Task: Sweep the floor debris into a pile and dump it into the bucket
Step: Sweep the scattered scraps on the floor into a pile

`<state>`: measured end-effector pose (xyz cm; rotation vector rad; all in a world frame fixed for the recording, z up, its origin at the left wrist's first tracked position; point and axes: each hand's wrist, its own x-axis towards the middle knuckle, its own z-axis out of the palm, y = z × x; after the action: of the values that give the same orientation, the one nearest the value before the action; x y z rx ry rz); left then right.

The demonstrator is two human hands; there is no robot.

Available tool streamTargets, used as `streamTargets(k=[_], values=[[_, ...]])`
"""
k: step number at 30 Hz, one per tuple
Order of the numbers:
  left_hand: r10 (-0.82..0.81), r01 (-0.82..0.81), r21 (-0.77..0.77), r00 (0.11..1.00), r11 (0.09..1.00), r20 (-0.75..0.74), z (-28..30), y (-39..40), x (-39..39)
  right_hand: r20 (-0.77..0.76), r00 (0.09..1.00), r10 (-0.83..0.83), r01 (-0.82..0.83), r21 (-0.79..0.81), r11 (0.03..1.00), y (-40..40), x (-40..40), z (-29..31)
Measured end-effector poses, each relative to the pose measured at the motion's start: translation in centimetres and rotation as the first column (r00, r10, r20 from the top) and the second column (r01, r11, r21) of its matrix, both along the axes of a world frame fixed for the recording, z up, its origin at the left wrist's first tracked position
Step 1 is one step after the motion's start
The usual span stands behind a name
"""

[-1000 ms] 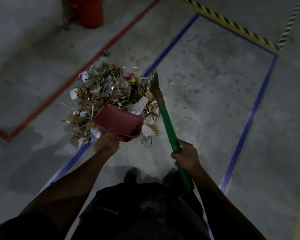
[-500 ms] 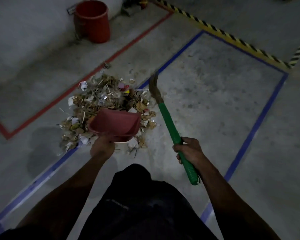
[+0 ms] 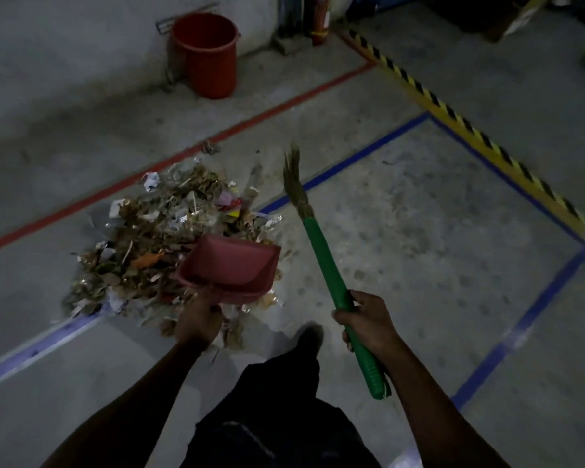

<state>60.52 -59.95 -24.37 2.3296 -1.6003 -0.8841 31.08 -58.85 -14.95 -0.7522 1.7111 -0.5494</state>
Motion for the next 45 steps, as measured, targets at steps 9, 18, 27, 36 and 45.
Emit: streamTargets(k=[9, 18, 27, 36, 45], values=[[0.017, -0.02, 0.147, 1.0, 0.989, 0.024, 4.1, -17.3, -8.6, -0.033, 0.99, 0.139, -0.136, 0.075, 0.988, -19.3, -9.3, 0.3], [0.278, -0.278, 0.132, 0.96, 0.952, 0.017, 2.2, -31.7, -16.2, -0.133, 0.871, 0.473, -0.469, 0.066, 0.881, -42.8, -16.7, -2.1], [0.625, -0.624, 0.023, 0.779, 0.781, -0.049, 6.2, -45.8, -24.9, -0.178, 0.649, 0.74, -0.744, 0.058, 0.666, -66.2, -18.0, 2.0], [0.789, -0.796, 0.046, 0.589, 0.604, -0.173, 2.7, -60.1, -23.1, -0.272, 0.374, 0.887, -0.907, 0.092, 0.411, -85.5, -10.3, -1.2], [0.915, -0.907, 0.123, 0.397, 0.403, -0.071, -0.4, -70.6, -18.0, -0.285, 0.143, 0.948, -0.965, 0.172, 0.197, -100.9, 0.7, -2.5]])
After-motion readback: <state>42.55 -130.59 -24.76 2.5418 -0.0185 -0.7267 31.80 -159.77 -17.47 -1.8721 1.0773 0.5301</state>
